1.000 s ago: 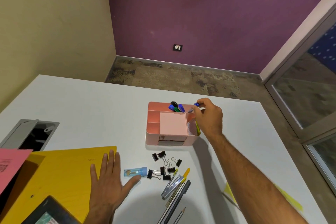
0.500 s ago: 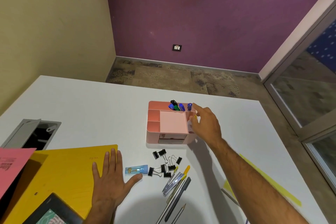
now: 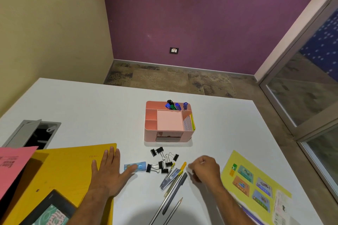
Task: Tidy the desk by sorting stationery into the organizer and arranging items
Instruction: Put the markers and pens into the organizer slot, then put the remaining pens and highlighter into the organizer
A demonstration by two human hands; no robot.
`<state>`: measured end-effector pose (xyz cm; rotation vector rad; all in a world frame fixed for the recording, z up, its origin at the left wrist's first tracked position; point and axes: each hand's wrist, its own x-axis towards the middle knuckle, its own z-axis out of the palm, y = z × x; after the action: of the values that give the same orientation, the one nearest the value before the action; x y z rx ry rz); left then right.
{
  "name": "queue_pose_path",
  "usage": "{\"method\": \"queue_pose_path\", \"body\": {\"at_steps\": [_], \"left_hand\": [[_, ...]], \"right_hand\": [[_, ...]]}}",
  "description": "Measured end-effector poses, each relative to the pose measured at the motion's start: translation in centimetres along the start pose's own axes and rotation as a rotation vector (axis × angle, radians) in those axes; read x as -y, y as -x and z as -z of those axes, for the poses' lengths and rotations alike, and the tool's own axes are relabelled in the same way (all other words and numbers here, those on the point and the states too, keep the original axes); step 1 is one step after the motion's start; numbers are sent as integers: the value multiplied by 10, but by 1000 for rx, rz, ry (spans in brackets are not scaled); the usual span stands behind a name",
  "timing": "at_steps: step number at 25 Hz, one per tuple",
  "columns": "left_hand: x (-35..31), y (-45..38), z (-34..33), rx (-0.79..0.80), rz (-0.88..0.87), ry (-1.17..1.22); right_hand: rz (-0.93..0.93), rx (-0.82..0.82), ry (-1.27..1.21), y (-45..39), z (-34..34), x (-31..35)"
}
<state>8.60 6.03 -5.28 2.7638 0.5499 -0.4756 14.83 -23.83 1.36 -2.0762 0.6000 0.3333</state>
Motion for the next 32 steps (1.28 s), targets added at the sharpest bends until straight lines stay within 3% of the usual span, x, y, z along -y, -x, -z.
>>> {"method": "queue_pose_path", "body": {"at_steps": [6, 9, 13, 18, 23, 27, 29, 32], "left_hand": [[-4, 6, 16, 30, 9, 188], [-8, 14, 13, -18, -18, 215], [-12, 19, 7, -60, -75, 255], [-33, 25, 8, -267, -261, 346], [-80, 45, 11, -77, -472, 461], [-111, 54, 6, -40, -504, 539], [-120, 54, 6, 15, -441, 637], [-131, 51, 10, 65, -326, 814]], "right_hand": [[-191, 285, 174, 46, -12, -29], [-194, 327, 220, 59, -20, -37], [-209, 284, 246, 58, -27, -36], [-119, 212, 370, 56, -31, -36], [15, 142, 614, 53, -30, -32], [105, 70, 713, 53, -34, -28], [173, -4, 638, 52, -31, -27], [352, -138, 273, 47, -26, -19]]}}
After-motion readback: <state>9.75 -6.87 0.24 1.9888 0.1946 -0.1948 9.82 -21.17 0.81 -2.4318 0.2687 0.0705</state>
